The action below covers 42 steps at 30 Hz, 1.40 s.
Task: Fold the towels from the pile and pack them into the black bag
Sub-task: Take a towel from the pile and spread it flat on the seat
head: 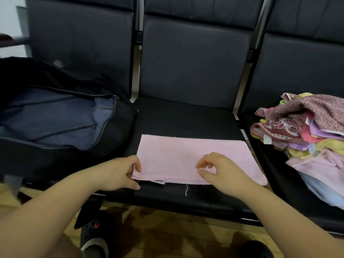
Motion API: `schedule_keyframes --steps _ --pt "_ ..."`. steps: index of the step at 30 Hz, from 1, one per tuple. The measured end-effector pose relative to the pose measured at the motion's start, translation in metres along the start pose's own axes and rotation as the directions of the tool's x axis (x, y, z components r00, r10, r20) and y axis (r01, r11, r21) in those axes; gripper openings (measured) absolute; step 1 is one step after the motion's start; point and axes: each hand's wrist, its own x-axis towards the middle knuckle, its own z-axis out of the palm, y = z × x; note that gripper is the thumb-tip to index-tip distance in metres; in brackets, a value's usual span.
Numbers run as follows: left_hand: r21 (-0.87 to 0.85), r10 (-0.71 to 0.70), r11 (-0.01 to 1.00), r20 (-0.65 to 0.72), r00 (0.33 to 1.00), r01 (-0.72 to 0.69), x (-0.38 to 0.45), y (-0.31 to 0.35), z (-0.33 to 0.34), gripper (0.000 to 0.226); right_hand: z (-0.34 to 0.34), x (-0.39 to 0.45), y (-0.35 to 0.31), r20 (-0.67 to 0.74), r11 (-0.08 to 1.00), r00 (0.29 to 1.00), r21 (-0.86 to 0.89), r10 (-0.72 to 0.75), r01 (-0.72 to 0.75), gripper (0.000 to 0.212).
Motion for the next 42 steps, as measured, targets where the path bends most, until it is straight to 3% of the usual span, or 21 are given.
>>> schedule_keyframes --steps 5,11,13,16,20,22,24,26,29,31,33,35,37,38,40,42 --pt "-0.101 0.033 0.994 -0.121 0.992 -0.045 -0.002 -0.009 0.004 0.027 0.034 0.019 -0.062 0.081 0.99 0.99 0.082 -0.118 0.111 0.014" --pt "0.042 0.137 0.991 -0.237 0.962 -0.131 -0.004 -0.012 0.009 0.016 0.067 0.041 -0.091 0.136 0.984 0.977 -0.046 -0.162 0.17 0.04" --pt "0.084 0.151 0.987 -0.245 0.958 -0.134 -0.002 -0.013 0.006 0.02 0.07 0.046 -0.094 0.131 0.987 0.981 -0.055 -0.143 0.151 0.039" --pt "-0.007 0.156 0.987 -0.24 0.958 -0.162 -0.002 -0.013 -0.004 0.021 0.07 0.049 -0.097 0.124 0.993 0.986 -0.01 -0.112 0.114 0.032" --pt "-0.139 0.288 0.93 -0.304 0.908 -0.341 -0.003 0.0 -0.018 0.006 0.057 0.049 -0.102 0.132 0.978 0.989 0.204 -0.073 0.044 0.023" --pt "-0.303 0.293 0.876 -0.283 0.913 -0.375 -0.004 0.009 -0.026 0.011 0.039 0.046 -0.103 0.179 0.928 0.981 0.373 -0.071 -0.001 0.018" --pt "-0.335 0.272 0.881 -0.216 0.938 -0.333 -0.004 0.014 -0.036 0.034 0.018 0.04 -0.099 0.247 0.843 0.967 0.532 -0.062 -0.082 0.01" --pt "-0.178 0.236 0.952 -0.088 0.968 -0.248 -0.002 0.016 -0.044 0.042 -0.001 0.033 -0.088 0.282 0.797 0.959 0.583 -0.017 -0.157 0.019" --pt "0.042 0.154 0.987 0.037 0.987 -0.156 0.006 0.016 -0.05 0.031 -0.027 0.021 -0.066 0.279 0.797 0.959 0.567 0.052 -0.208 0.023" --pt "-0.022 0.139 0.99 -0.009 0.99 -0.139 0.014 0.015 -0.053 0.024 -0.042 0.011 -0.051 0.276 0.813 0.959 0.543 0.062 -0.209 0.021" --pt "-0.238 0.124 0.961 -0.085 0.989 -0.141 0.019 0.019 -0.056 0.02 -0.052 0.001 -0.038 0.265 0.806 0.963 0.559 0.046 -0.192 0.017" --pt "-0.407 0.103 0.9 -0.149 0.983 -0.156 0.02 0.032 -0.059 0.039 -0.059 -0.009 -0.026 0.238 0.786 0.97 0.592 0.04 -0.178 0.014" --pt "-0.459 0.075 0.868 -0.254 0.964 -0.188 0.026 0.045 -0.055 0.06 -0.064 -0.017 -0.012 0.212 0.755 0.975 0.629 0.066 -0.188 0.014" --pt "-0.476 0.064 0.855 -0.301 0.952 -0.208 0.029 0.054 -0.052 0.054 -0.066 -0.02 -0.005 0.201 0.748 0.976 0.634 0.085 -0.196 0.013" --pt "-0.519 0.024 0.82 -0.391 0.92 -0.242 0.034 0.072 -0.046 0.018 -0.072 -0.025 0.008 0.175 0.759 0.977 0.618 0.124 -0.207 0.011" --pt "-0.489 0.011 0.835 -0.44 0.898 -0.25 0.039 0.088 -0.04 0.014 -0.077 -0.028 0.019 0.156 0.764 0.975 0.605 0.161 -0.223 0.009"
